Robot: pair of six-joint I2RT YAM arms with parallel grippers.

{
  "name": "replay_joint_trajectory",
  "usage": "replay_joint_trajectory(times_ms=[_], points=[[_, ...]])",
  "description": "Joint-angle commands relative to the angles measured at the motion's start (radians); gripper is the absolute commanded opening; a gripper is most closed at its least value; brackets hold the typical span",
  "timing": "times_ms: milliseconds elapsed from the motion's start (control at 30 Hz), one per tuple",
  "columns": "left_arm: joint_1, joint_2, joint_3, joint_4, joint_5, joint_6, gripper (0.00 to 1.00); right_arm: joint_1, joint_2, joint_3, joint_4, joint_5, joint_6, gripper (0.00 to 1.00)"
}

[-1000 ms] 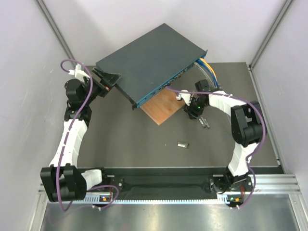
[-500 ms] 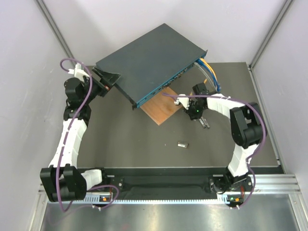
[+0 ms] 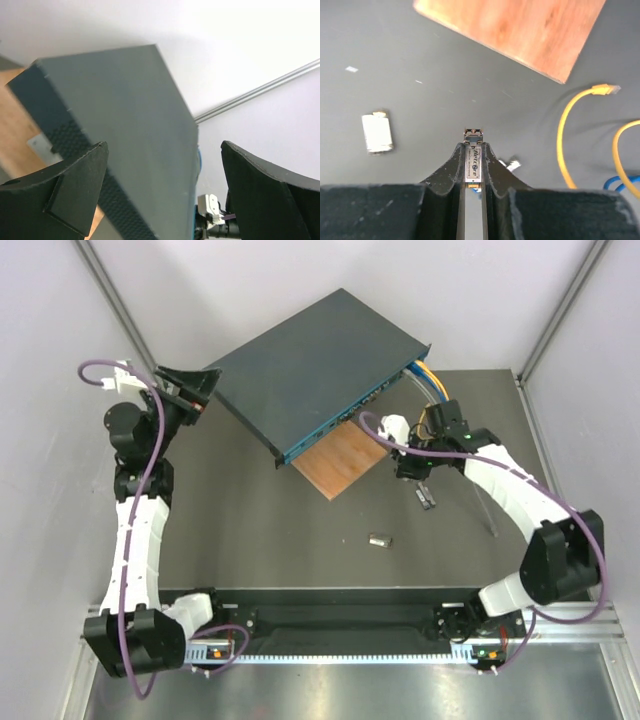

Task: Insert the plug into the switch port

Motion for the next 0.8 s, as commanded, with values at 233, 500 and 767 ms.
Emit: replay_joint_trajectory(times_ms=[233,500,767], points=[[-0.018,0.142,0.283,0.072,0.104,0.113,0.96,-0.194,-0.188,0.172,0.02,-0.359,0.405,0.0],[-0.366,0.409,0.734,-0.36,0.082,0.65,0.93,-0.388,-0.323,0.017,0.515,-0.482,0.998,0.0],[-0.82,0.625,0.963,-0.629,-0.156,0.97,0.89,-0.411,-0.391,-0.099,0.856,-0.299,1.364,0.0]])
